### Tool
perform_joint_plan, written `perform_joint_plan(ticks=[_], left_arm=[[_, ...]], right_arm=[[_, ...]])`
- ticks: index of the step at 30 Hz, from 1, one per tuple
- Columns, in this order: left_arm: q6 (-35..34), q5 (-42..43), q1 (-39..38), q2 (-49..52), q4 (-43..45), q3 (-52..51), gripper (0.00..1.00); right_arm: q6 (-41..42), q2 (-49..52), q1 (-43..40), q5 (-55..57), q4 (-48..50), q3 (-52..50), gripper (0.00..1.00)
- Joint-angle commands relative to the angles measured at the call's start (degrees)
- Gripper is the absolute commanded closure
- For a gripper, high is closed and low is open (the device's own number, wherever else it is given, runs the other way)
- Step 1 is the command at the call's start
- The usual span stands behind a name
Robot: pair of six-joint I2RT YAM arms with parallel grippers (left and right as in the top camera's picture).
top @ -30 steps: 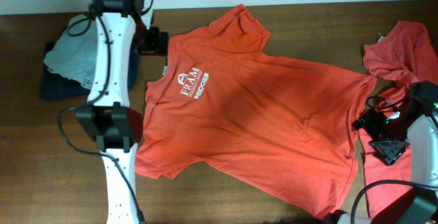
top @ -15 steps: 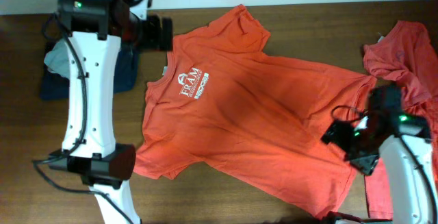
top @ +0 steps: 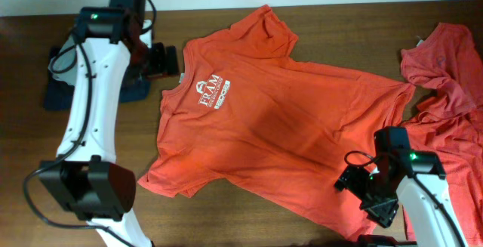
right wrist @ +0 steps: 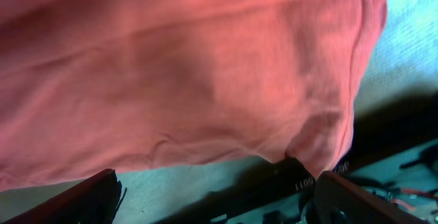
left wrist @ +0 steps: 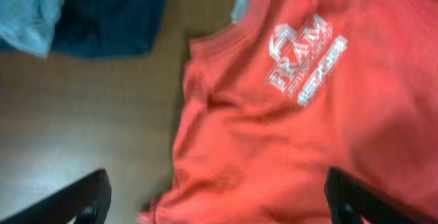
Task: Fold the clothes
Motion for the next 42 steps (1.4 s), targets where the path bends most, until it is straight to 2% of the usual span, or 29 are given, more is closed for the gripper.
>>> perform_joint_plan(ticks=[1, 5, 10, 17, 28, 31, 42], left_arm=[[-3.61, -0.72, 0.92, -1.66, 6.97, -6.51, 0.01], [-4.22, -0.76, 1.22, -1.66, 18.95, -15.34, 0.01], [-4.2, -2.03, 1.73, -1.66, 26.43, -21.05, 0.01], [-4.2, -5.29, 5.31, -1.62, 30.27, -21.88, 0.01], [-4.17, -5.29, 11.8, -1.62, 32.61, -21.88, 0.01], [-4.2, -5.27, 12.52, -1.62, 33.31, -21.88, 0.01], [-4.17, -5.27, 12.68, -1.62, 33.7, -21.88, 0.01]], right_arm=[[4.63, -2.58, 1.14, 0.33, -0.72, -2.34, 0.04], [5.03, -3.93, 1.09, 0.35, -0.85, -4.55, 0.0], [7.78, -3.89, 1.09, 1.49, -0.68, -4.66, 0.01], [12.35, -3.87, 1.09, 3.21, 0.2, -5.62, 0.01], [10.78, 0.26, 1.09, -2.86, 4.22, -13.73, 0.01], [8.9, 0.66, 1.16, -6.08, 8.04, -17.16, 0.0], [7.87, 0.55, 1.14, -6.25, 8.09, -17.0, 0.01]])
